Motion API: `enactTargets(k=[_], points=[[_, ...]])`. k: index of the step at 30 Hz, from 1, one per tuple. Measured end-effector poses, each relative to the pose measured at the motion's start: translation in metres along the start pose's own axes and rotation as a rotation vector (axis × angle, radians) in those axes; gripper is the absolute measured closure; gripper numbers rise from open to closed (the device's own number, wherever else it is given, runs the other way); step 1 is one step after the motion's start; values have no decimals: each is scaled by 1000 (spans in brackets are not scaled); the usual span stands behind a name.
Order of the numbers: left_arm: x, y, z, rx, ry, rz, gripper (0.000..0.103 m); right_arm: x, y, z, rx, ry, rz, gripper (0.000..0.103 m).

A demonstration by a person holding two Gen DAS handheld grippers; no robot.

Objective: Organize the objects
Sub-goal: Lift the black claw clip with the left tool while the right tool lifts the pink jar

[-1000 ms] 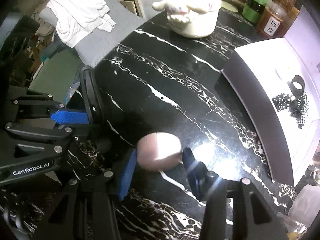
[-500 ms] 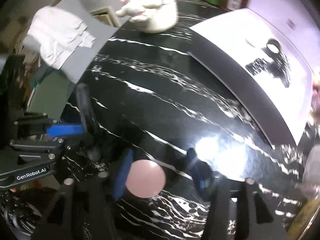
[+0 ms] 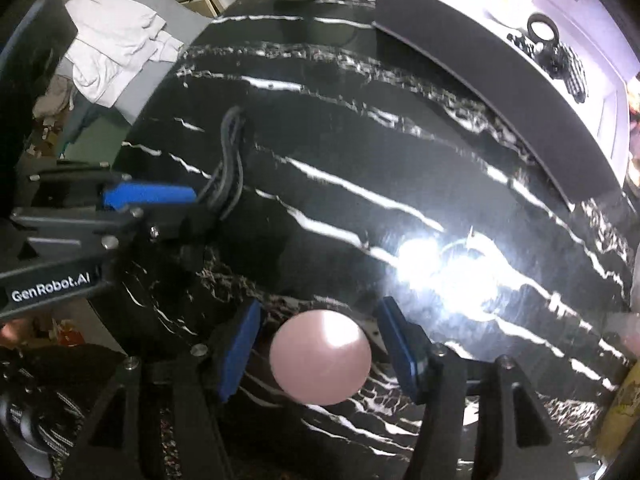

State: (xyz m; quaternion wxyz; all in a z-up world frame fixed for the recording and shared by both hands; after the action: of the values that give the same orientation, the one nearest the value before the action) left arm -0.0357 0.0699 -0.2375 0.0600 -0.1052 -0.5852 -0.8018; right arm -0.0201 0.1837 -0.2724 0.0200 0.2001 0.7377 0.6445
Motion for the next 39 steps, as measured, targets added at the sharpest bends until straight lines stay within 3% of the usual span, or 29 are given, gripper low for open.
enactTargets(k=[6,12,16,21,23,28,39], points=[[1,-3,6,12,-21,19,85,-10,0,1,-30,-11,25,41],[2,-9,9,25,-42,30,84,-19,3,3,-54,-10,108,42],[1,-13,11,40,-54,36,84,-23,7,7,-75,-15,186,55],[1,-14,17,65,-87,67,84,-30,11,7,-67,-18,250,56],[0,-15,20,62,-92,61,84,-34,18,9,-37,-51,276,53],[-6,-16,27,32,-87,51,84,-49,42,20,-79,-107,389,43],[-26,-22,65,18,-227,27,84,-104,52,7,-112,-197,437,42]])
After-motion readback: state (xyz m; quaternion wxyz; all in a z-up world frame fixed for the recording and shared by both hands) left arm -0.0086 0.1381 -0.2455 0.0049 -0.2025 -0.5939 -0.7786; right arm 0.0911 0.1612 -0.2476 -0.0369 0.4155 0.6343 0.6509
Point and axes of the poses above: each gripper's, at about its wrist camera, not at the fingertips, and y roughly against the way its jaws point, z to its right, x to its top, the point moved 6 cm from there along -y, roughly the way its jaws point, and after that the axes turned 7 degrees about z, right-handed, at the moved point
